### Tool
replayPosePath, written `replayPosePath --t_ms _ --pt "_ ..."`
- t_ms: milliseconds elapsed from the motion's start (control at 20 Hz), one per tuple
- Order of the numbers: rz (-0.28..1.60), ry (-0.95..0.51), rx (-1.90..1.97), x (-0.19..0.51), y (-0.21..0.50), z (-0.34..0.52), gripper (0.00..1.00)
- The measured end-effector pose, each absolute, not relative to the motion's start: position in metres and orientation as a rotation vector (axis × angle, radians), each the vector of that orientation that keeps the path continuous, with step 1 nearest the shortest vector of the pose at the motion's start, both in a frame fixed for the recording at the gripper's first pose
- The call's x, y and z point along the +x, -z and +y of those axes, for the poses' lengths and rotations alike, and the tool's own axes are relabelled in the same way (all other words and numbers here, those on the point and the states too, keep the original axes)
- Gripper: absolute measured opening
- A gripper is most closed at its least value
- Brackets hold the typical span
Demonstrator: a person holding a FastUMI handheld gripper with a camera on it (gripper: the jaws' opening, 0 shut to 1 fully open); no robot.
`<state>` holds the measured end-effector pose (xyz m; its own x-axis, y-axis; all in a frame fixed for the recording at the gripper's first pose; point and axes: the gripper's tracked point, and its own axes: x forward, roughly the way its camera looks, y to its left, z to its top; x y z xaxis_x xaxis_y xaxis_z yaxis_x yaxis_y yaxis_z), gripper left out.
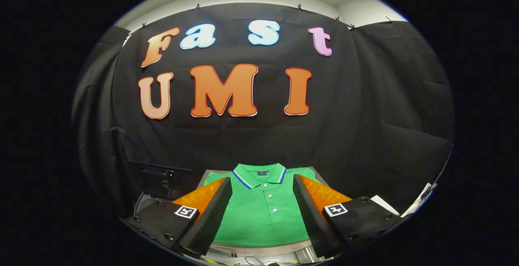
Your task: Put the clothes into the washing machine and then close the washing machine lid.
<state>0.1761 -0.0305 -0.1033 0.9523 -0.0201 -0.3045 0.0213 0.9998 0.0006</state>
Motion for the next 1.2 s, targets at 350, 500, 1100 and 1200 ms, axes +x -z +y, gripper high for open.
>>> replayPosePath --t_ms 350,500,1100,1200 --pt "0.519 0.003 -0.005 0.243 0.175 -0.038 0.98" --pt "0.622 -0.003 0.004 0.256 0.206 -0.044 0.98" --pt "1.017 -0.025 0.029 0.267 0.251 -0.048 0.99" --pt "1.087 -0.018 0.028 0.269 0.251 -0.046 1.00"
